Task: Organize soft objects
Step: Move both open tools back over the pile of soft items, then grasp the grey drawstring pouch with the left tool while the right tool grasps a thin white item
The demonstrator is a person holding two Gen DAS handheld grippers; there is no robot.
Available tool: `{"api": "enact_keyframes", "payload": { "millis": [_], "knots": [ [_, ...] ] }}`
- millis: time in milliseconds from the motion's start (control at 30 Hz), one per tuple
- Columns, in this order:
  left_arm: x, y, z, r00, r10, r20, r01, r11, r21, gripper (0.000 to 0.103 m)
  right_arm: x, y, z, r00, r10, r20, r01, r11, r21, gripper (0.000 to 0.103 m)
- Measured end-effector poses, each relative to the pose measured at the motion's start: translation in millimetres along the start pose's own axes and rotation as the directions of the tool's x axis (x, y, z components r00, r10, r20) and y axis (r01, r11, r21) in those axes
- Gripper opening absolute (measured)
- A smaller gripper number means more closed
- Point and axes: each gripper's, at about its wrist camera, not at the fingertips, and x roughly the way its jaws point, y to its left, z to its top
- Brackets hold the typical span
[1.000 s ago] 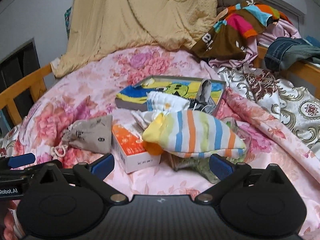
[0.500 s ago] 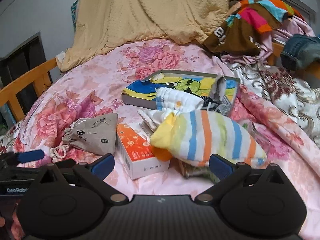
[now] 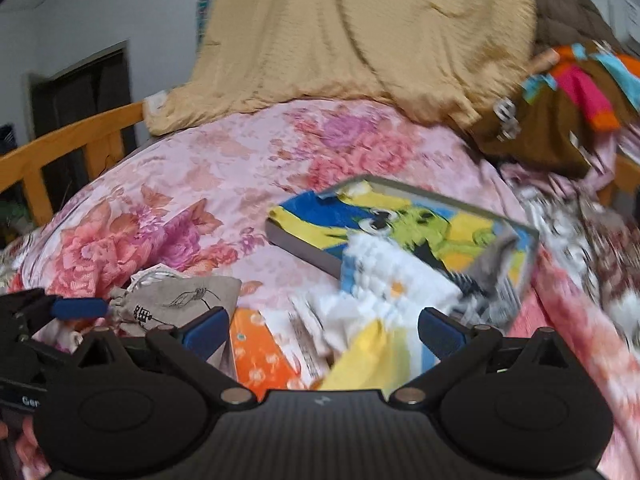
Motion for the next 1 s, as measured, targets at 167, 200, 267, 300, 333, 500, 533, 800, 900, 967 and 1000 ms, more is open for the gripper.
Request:
{"api": "enact_keyframes", "payload": {
  "millis": [167, 200, 267, 300, 333, 500, 533, 800, 900, 967, 1000],
  "knots": [
    [8, 8, -1, 0.999, -0.024, 0.030, 0.024, 0.999, 0.023, 0.102, 17, 10, 8, 0.997, 0.068, -0.023, -0.069, 0.998, -0.013, 0.090],
    [9, 9, -1, 0.999, -0.036, 0.036, 0.035, 0.999, 0.025, 0.102, 19, 13, 10, 0.996, 0.078, -0.031, -0.078, 0.997, -0.017, 0.089],
    [10, 9, -1, 0.998, -0.048, 0.036, 0.046, 0.998, 0.030, 0.100, 25, 19, 12, 0.996, 0.081, -0.047, -0.083, 0.996, -0.038, 0.083],
    [12, 10, -2, 0.998, -0.052, 0.035, 0.051, 0.998, 0.032, 0.100, 28, 22, 12, 0.995, 0.081, -0.056, -0.083, 0.995, -0.047, 0.082],
    [13, 11, -3, 0.998, -0.055, 0.034, 0.054, 0.998, 0.033, 0.099, 31, 24, 13, 0.995, 0.081, -0.066, -0.084, 0.995, -0.051, 0.077],
    [18, 11, -6, 0.998, -0.061, 0.028, 0.059, 0.996, 0.063, 0.098, 46, 30, 15, 0.992, 0.077, -0.100, -0.084, 0.994, -0.069, 0.059],
    [18, 10, -7, 0.998, -0.063, 0.027, 0.061, 0.995, 0.074, 0.098, 49, 31, 16, 0.992, 0.075, -0.106, -0.084, 0.993, -0.078, 0.057],
    [27, 10, -8, 0.997, -0.081, 0.011, 0.079, 0.991, 0.109, 0.102, 69, 31, 16, 0.987, 0.039, -0.155, -0.058, 0.991, -0.117, 0.038],
    [32, 9, -8, 0.996, -0.094, 0.003, 0.093, 0.988, 0.125, 0.102, 70, 33, 14, 0.985, 0.025, -0.170, -0.049, 0.989, -0.138, 0.038],
    [34, 10, -9, 0.994, -0.110, -0.006, 0.110, 0.986, 0.125, 0.100, 72, 33, 11, 0.983, 0.011, -0.183, -0.039, 0.988, -0.148, 0.038],
    [35, 10, -9, 0.994, -0.111, -0.008, 0.111, 0.986, 0.124, 0.099, 72, 33, 11, 0.982, 0.009, -0.187, -0.038, 0.988, -0.148, 0.037]
  ]
}}
